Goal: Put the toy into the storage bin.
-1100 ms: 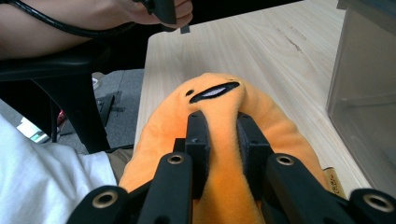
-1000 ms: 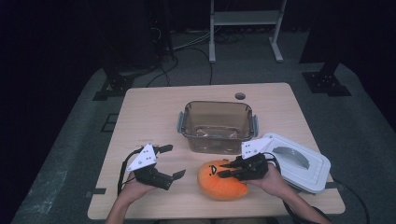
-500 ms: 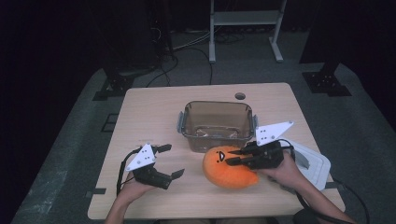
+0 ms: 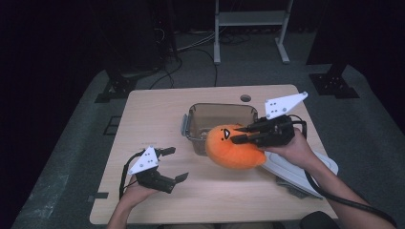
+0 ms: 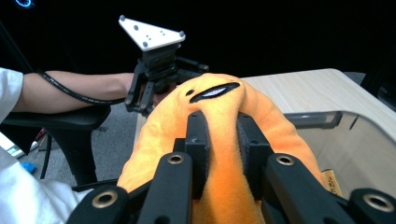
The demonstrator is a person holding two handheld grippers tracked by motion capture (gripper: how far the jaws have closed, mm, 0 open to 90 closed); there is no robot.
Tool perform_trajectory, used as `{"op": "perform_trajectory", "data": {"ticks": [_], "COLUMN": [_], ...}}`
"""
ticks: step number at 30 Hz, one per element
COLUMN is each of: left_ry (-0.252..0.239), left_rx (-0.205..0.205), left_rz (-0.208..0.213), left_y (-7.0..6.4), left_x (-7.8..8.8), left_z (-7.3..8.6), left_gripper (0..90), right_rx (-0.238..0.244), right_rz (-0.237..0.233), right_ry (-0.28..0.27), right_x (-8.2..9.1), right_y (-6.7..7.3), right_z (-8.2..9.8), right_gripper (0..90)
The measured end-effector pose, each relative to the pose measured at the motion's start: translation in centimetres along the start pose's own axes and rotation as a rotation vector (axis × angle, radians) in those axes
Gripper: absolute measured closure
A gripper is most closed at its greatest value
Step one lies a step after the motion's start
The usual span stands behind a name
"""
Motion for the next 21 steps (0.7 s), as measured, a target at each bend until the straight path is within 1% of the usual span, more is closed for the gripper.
{"op": "perform_trajectory", "data": {"ticks": [3,9,21], "left_ry": [0.005,0.007,0.003], "left_rx": [-0.003,-0.006,-0.004], "left_rz": [-0.001,0.0,0.01], "left_y": [0.0,-0.1,-0.3], "left_x": [0.0,-0.1,-0.3], "left_z": [0.0,0.0,0.0], "left_gripper": [4.8,4.8,4.8], "right_rx": [0.013,0.011,0.014], "right_rz": [0.004,0.004,0.03], "right_ry": [0.014,0.023,0.023], "right_x": [-0.1,-0.6,-1.1], "right_y": [-0.6,-1.8,-4.7], "right_z": [-0.8,-1.9,-3.6], "right_gripper": [77.4,77.4,77.4]}}
Point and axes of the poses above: each handheld gripper's, and its own axes: x roughly backward along the jaws, z roughly out of its underside, y roughly to its left, the point moved 1 cm from there along -x, roughly forward along the jaws, and after that the axes turned 5 degrees about y, right-handed, at the moved point
